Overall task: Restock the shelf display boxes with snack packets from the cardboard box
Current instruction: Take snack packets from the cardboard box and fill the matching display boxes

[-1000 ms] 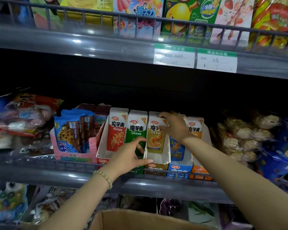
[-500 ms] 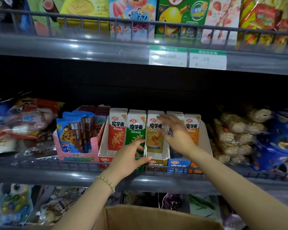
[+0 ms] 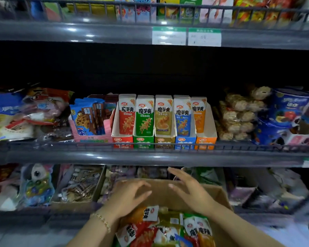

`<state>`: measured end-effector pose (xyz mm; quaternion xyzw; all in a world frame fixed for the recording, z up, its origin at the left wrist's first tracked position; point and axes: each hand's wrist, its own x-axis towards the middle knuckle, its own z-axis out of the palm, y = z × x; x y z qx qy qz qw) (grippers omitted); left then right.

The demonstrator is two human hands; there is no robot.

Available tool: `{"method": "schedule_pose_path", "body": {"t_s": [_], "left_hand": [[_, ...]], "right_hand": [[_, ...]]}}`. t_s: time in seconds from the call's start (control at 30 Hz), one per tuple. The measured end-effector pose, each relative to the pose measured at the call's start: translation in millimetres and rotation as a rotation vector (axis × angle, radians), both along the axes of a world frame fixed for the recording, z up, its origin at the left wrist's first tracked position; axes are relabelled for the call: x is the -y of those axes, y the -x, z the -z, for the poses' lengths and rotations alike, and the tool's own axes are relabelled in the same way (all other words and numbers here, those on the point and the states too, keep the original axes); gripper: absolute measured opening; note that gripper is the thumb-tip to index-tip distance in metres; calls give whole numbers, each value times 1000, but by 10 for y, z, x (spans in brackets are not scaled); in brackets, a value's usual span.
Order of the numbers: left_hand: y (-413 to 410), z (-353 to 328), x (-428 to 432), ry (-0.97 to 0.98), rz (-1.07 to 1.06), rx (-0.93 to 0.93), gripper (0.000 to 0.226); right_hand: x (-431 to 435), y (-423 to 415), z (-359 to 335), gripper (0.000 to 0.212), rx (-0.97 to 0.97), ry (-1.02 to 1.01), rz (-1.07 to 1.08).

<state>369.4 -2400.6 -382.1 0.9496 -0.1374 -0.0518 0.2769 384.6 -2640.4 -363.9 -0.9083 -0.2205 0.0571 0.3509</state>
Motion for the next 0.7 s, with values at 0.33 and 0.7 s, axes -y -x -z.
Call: {"method": "schedule_pose_path", "body": {"t_s": [0.33, 0.7], "left_hand": [[428, 1138, 337, -85, 15, -472, 38], [593, 1215, 361, -168, 34, -366, 47]], "right_hand": [[204, 480, 1408, 21, -649, -52, 202], [169, 638, 1499, 71, -684, 197, 83]]}}
